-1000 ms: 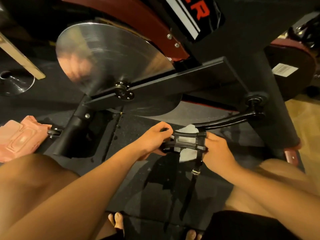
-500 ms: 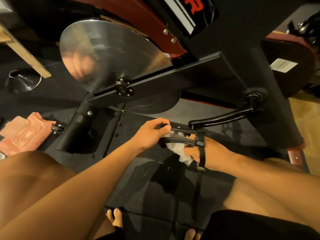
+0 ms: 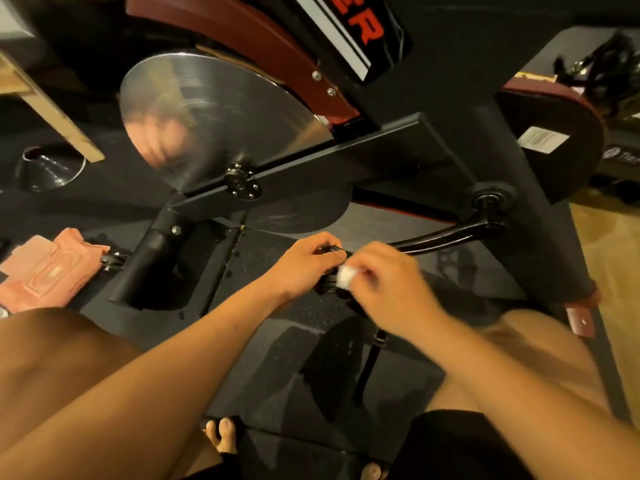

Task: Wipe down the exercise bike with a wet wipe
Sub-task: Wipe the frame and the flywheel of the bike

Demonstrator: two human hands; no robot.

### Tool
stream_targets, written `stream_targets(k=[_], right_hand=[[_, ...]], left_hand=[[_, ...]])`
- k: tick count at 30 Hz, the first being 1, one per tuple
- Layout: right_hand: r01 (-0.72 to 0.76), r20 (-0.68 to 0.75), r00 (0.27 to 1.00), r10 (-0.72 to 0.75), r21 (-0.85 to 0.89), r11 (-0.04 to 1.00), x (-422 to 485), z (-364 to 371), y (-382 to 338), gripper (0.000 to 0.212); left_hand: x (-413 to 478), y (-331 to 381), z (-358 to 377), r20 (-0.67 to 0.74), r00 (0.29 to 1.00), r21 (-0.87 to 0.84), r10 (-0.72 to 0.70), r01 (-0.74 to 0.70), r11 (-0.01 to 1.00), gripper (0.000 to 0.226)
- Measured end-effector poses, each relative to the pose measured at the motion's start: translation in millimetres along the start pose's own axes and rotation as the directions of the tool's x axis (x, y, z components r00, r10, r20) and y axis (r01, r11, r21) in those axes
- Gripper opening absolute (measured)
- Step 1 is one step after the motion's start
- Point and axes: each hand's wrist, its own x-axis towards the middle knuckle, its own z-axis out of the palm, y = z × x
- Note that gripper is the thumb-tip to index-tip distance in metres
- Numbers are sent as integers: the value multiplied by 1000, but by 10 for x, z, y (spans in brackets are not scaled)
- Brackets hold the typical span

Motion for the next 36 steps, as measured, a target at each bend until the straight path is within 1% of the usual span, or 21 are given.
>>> stream_targets(k=[2, 4, 6, 7, 8, 10, 11, 14, 16, 18, 19, 21, 22, 24, 26, 28, 30, 32, 33, 34, 36], right_hand=[[16, -39, 999, -15, 23, 1000, 90, 348, -108, 10], [57, -67, 996, -56, 10, 998, 105, 428, -128, 10], [171, -44, 983, -177, -111, 979, -8, 323, -9, 10], [186, -36, 980, -196, -185, 965, -94, 241, 108, 10], [143, -52, 986, -159, -230, 963, -179, 163, 246, 9], [-4, -111, 994, -20, -208, 978, -325, 48, 401, 11], [-19, -104, 995, -1, -190, 982, -346, 51, 393, 13], [137, 34, 991, -133, -227, 964, -179, 289, 91, 35], [207, 123, 977, -173, -387, 899, 7, 479, -68, 55], [270, 205, 961, -185, -561, 782, 69, 479, -75, 60], [301, 228, 952, -203, -601, 740, 2, 419, -32, 60], [315, 247, 948, -202, -633, 707, -252, 276, 149, 62], [268, 236, 960, -150, -627, 732, -395, 199, 227, 64], [78, 215, 975, 55, -563, 823, -573, 100, 302, 71], [-94, 221, 951, 215, -454, 886, -530, 149, 211, 77], [-72, 215, 960, 178, -423, 903, -378, 301, -9, 81], [109, 198, 980, -7, -512, 852, -197, 420, -182, 78], [263, 262, 956, -130, -573, 776, -74, 419, -140, 73], [318, 289, 940, -180, -553, 770, -47, 371, -51, 69], [336, 292, 933, -212, -493, 803, -50, 306, 53, 65], [214, 198, 967, -159, -301, 929, -131, 149, 207, 54]], left_hand=[[-24, 7, -18, -17, 1000, -5, -11, 11, 1000, 17], [-44, -1, -45, 0, 999, -76, -50, 50, 996, 25], [-61, 7, -62, 63, 994, -170, -84, 93, 981, 30], [-63, 17, -65, 75, 992, -222, -101, 116, 968, 30], [-65, 25, -71, 75, 990, -287, -122, 138, 948, 28], [-84, 21, -81, 75, 985, -379, -152, 169, 910, 28], [-90, 21, -101, 89, 984, -390, -153, 176, 904, 33], [-103, 39, -151, 170, 975, -424, -144, 205, 882, 54], [-103, 33, -183, 193, 967, -464, -169, 241, 853, 61], [-91, -1, -206, 214, 959, -491, -185, 269, 829, 64], [-82, -22, -209, 228, 955, -490, -189, 281, 825, 65], [-56, -51, -216, 224, 952, -473, -208, 292, 831, 63], [-47, -57, -215, 217, 951, -458, -220, 298, 838, 63], [-38, -40, -215, 220, 949, -438, -226, 303, 846, 63], [-48, 6, -199, 228, 946, -433, -229, 309, 847, 63], [-52, 6, -192, 216, 948, -443, -233, 308, 842, 62], [-71, -8, -193, 205, 952, -467, -227, 299, 832, 62], [-62, -11, -187, 209, 952, -470, -222, 297, 831, 63], [-55, 2, -178, 207, 951, -464, -230, 303, 833, 63], [-40, 14, -172, 199, 951, -448, -238, 304, 840, 63], [-10, 51, -167, 189, 951, -405, -245, 303, 863, 61]])
